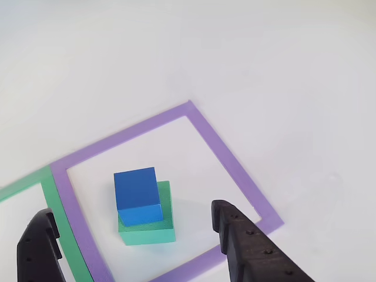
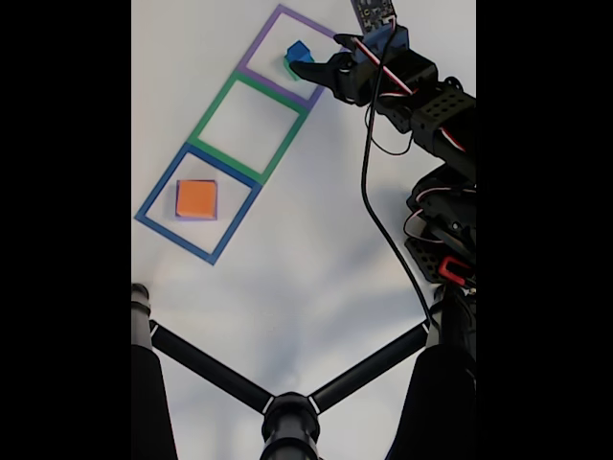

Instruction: Tower of hanoi

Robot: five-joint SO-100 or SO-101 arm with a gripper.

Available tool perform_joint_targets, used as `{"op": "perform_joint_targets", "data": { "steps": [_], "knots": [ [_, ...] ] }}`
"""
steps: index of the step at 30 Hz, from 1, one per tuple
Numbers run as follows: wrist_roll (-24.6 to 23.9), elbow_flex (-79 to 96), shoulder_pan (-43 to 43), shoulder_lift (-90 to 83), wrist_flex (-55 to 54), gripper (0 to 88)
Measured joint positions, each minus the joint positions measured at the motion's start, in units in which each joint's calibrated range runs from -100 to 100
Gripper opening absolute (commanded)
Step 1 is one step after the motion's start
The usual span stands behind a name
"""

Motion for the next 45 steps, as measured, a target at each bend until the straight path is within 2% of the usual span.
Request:
{"op": "perform_joint_targets", "data": {
  "steps": [10, 17, 45],
  "knots": [
    [0.0, 2.6, -0.2, 12.9, -18.3, 29.8],
    [0.0, -1.2, -1.3, 23.3, -24.7, 29.3],
    [0.0, -10.5, -5.0, 36.5, -28.0, 26.7]
  ]
}}
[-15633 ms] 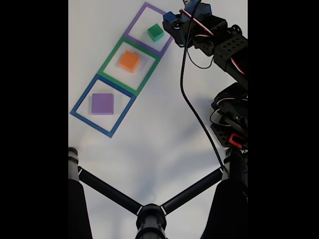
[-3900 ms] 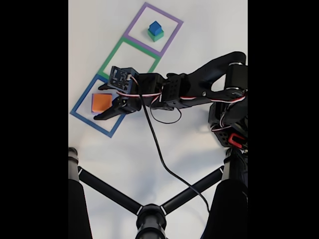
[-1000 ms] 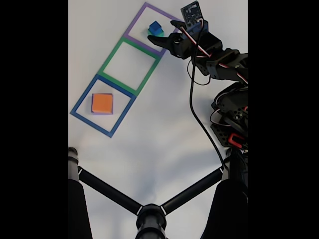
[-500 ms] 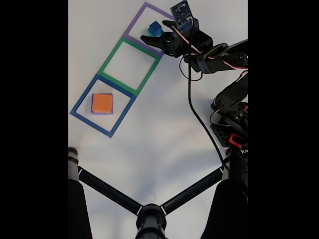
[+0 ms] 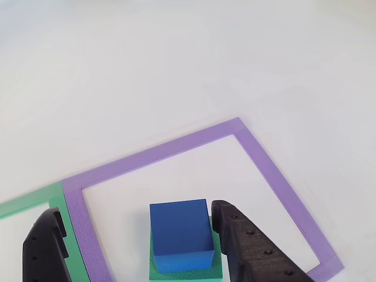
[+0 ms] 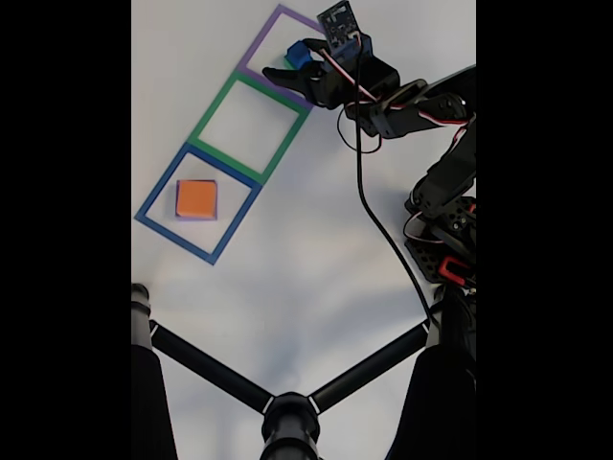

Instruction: Tower of hanoi

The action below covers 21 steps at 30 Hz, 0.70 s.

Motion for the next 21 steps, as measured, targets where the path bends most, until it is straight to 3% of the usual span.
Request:
{"op": "perform_joint_targets", "data": {
  "steps": [21],
  "knots": [
    [0.0, -0.1, -0.1, 0.4, 0.0, 10.7]
  ]
}}
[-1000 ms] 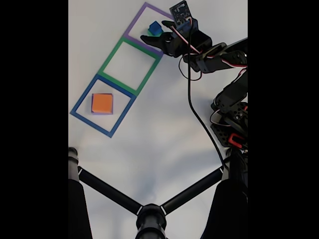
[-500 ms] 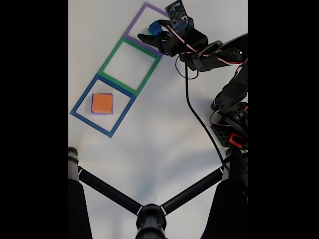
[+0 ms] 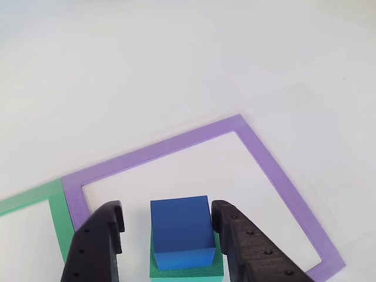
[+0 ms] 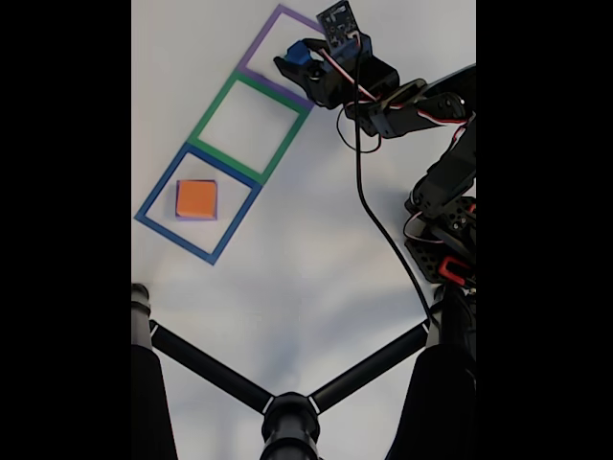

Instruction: Tower of hanoi

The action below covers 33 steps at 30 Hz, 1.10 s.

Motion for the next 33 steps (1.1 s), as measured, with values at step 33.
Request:
{"op": "perform_joint_targets", "data": {
  "steps": [33],
  "knots": [
    [0.0, -2.2, -2.9, -14.9, 19.8, 2.4]
  ]
}}
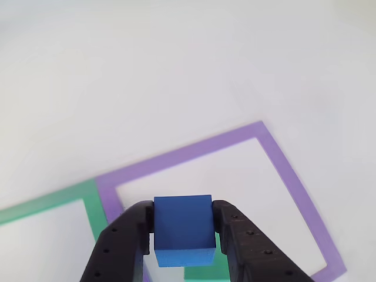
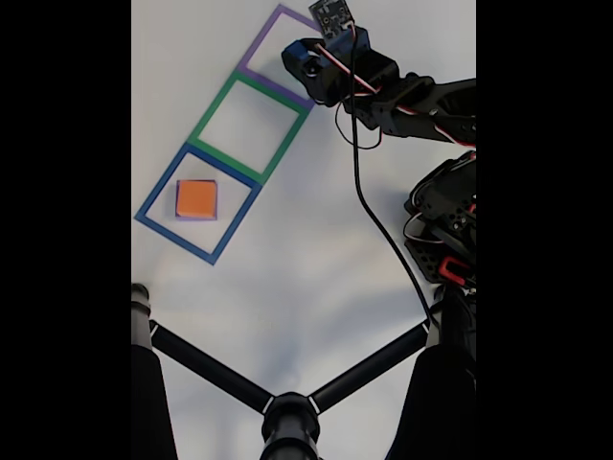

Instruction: Tower of hanoi

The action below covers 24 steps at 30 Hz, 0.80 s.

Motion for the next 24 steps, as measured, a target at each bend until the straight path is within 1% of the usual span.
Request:
{"op": "perform_joint_targets", "data": {
  "steps": [3, 9, 14, 17, 21, 24],
  "knots": [
    [0.0, -5.4, -1.0, -6.7, 12.7, 2.3],
    [0.0, -19.9, -4.4, -17.8, 43.4, 2.2],
    [0.0, -36.2, -8.4, -22.0, 69.0, 2.2],
    [0.0, -45.8, -11.7, -22.7, 81.6, 2.2],
    [0.0, -55.6, -15.8, -23.3, 92.8, 2.2],
    [0.0, -57.1, -18.1, -24.3, 95.3, 2.3]
  ]
}}
